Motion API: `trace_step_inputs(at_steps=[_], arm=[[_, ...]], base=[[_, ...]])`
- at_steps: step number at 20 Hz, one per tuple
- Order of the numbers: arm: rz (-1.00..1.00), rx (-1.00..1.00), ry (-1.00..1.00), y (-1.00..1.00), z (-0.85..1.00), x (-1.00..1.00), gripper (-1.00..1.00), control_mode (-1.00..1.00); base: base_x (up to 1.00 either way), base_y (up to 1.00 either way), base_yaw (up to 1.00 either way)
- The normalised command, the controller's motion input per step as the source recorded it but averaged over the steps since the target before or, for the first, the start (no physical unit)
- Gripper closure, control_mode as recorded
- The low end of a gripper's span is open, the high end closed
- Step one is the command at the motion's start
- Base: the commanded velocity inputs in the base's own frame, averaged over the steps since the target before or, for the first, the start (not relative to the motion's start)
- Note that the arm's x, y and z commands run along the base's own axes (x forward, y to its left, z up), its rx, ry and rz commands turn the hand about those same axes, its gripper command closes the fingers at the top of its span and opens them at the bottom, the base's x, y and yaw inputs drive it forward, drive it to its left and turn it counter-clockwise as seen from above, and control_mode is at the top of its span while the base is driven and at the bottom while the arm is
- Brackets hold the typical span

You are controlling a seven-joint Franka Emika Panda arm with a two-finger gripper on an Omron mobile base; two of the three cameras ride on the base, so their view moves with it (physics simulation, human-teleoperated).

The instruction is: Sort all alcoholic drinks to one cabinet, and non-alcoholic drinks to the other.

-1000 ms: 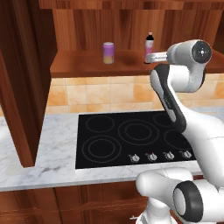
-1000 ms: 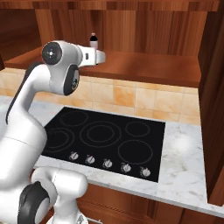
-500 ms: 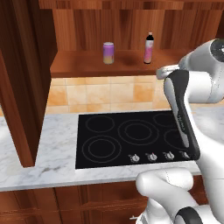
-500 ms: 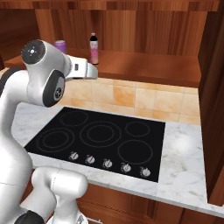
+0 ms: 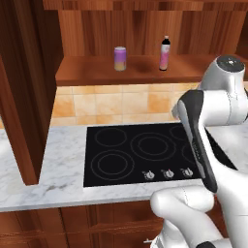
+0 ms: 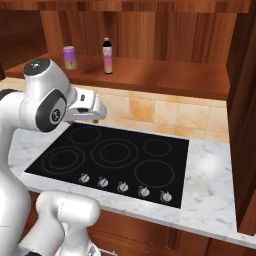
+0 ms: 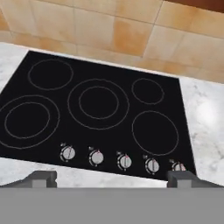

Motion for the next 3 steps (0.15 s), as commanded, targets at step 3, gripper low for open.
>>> trace_step_inputs(at_steps=[3], arm=[[0.0,-0.1,0.23,0.22,-0.89,-0.02,-1.0,-1.0]], base=[[0.0,0.0,0.0]])
